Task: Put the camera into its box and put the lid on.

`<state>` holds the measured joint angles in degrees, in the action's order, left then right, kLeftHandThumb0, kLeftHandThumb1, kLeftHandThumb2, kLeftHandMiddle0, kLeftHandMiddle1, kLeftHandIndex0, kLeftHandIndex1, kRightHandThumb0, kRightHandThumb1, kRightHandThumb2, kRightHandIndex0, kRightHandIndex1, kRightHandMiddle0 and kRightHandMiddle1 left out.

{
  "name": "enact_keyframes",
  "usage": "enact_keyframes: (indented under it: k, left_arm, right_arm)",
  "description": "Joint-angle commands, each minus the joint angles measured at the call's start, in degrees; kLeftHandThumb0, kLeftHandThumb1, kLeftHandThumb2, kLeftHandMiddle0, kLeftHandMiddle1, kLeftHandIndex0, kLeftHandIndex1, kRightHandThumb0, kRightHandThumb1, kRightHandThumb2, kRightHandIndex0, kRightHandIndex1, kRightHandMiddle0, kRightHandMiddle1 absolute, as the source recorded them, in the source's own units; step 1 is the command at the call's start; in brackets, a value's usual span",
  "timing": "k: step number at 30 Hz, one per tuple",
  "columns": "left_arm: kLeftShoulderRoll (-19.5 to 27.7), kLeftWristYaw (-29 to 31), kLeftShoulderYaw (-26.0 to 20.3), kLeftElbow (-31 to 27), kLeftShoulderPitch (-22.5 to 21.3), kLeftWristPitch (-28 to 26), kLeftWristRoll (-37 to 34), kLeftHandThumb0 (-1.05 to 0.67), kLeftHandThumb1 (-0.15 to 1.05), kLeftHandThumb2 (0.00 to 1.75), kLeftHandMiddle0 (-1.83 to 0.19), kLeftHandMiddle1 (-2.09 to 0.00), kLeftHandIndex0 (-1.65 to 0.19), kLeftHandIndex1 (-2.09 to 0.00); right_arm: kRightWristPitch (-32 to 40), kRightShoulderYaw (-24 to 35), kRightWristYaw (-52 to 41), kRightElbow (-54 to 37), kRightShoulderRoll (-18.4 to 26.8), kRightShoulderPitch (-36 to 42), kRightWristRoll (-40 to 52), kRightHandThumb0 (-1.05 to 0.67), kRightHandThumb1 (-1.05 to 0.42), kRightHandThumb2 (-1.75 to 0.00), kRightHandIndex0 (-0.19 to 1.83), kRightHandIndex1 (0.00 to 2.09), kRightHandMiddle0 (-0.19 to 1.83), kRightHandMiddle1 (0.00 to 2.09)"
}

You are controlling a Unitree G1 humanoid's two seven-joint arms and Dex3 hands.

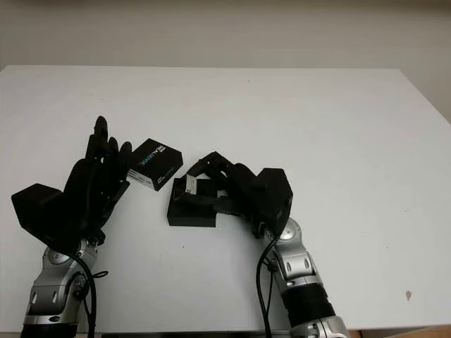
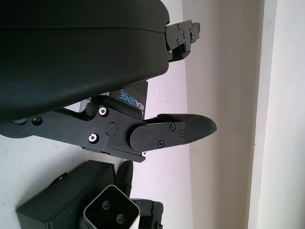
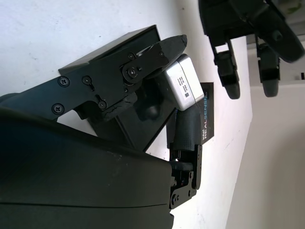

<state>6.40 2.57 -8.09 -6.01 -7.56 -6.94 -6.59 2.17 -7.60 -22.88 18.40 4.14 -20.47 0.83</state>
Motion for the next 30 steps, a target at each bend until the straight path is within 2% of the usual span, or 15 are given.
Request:
enact_keyframes:
  k: [1,11,19,24,25,27,30]
  left_arm:
    - [-0.3,-0.2,0.2,-0.9,0.3,0.2,0.2,-0.54,1.05,0.46,0.19,0.0,0.19,0.0]
    - [-0.2,0.0,0.2,-0.7,0.4,0.4,-0.1,-0.54,1.05,0.46,0.19,0.0,0.19,0.0]
    - [-0.2,-0.3,0.3,-0.9,0.4,0.3,0.1,-0.54,1.05,0.47,0.19,0.0,0.19,0.0]
    - [-0.2,-0.1,0.2,-0.8,0.5,0.5,-0.2,-0.54,1.05,0.47,0.19,0.0,0.19,0.0]
    - [-0.1,-0.1,0.3,-0.9,0.5,0.4,0.0,-0.54,1.05,0.46,0.19,0.0,0.19,0.0]
    - [-0.1,-0.1,0.3,-0.9,0.6,0.3,-0.1,-0.55,1.05,0.46,0.19,0.0,0.19,0.0]
    - [0.2,0.0,0.4,-0.9,0.5,0.3,0.3,-0.55,1.05,0.45,0.19,0.0,0.19,0.0]
  right_arm:
    - [-0.1,-1.4,-0.1,1.0,0.4,2.3,-1.0,-0.41,-1.01,-0.05,0.14,0.07,0.21,1.84]
    - [-3.2,-2.2,0.7,1.8,0.8,2.7,-3.2,-0.4,-1.01,-0.05,0.14,0.06,0.21,1.82]
    - [-10.6,-4.4,3.6,3.0,2.6,2.8,-8.9,-0.43,-1.0,-0.05,0.17,0.08,0.22,1.79]
    - [-11.9,-5.1,4.3,1.6,4.1,2.9,-11.5,-0.44,-1.0,-0.05,0.16,0.07,0.17,1.73]
    - [-12.3,-5.4,4.3,0.7,4.9,2.9,-12.3,-0.43,-1.0,-0.05,0.11,0.05,0.03,1.55]
    - [-13.4,-5.8,4.6,-0.5,6.0,3.0,-13.5,-0.42,-0.99,-0.05,0.06,0.03,-0.08,1.31]
    - [-15.3,-5.7,5.4,-1.6,7.2,3.0,-14.4,-0.42,-0.98,-0.05,0.0,0.01,-0.14,1.17]
